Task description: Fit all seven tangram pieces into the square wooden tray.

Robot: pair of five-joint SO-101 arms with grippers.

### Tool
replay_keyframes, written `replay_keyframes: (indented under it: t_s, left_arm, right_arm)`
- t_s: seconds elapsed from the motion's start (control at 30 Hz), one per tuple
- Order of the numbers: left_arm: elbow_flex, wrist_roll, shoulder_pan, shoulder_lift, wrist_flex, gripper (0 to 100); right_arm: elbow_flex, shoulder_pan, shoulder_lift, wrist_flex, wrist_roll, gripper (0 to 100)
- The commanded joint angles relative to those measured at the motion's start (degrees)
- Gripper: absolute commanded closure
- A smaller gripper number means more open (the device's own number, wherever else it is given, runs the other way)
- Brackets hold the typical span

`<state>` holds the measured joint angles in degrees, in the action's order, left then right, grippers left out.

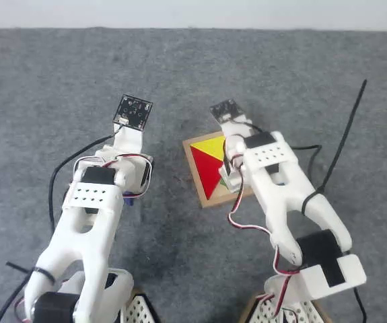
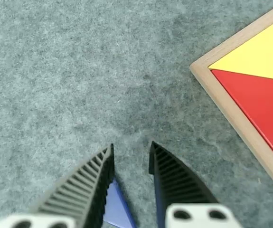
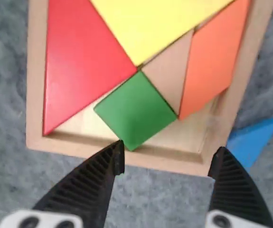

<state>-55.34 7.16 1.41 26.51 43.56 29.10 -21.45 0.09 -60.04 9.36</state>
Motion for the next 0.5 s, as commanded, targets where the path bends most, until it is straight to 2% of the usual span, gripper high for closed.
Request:
replay_keyframes:
  t_s: [0.0, 0.27, 0.47]
  left_arm:
    - [0.22, -0.09, -0.35, 0.18, -0.44, 87]
    - [0.04, -0.09, -0.35, 0.18, -0.53, 87]
    - [0.04, -0.09, -0.35, 0.18, -0.62, 87]
  right_arm:
    - [-1.05, 0.75, 0.84, 2.07, 0.88, 70.6]
    - [-8.62, 0.4, 12.0, 1.98, 0.88, 70.6]
    - [-10.64, 0.31, 10.51, 1.89, -0.35, 70.6]
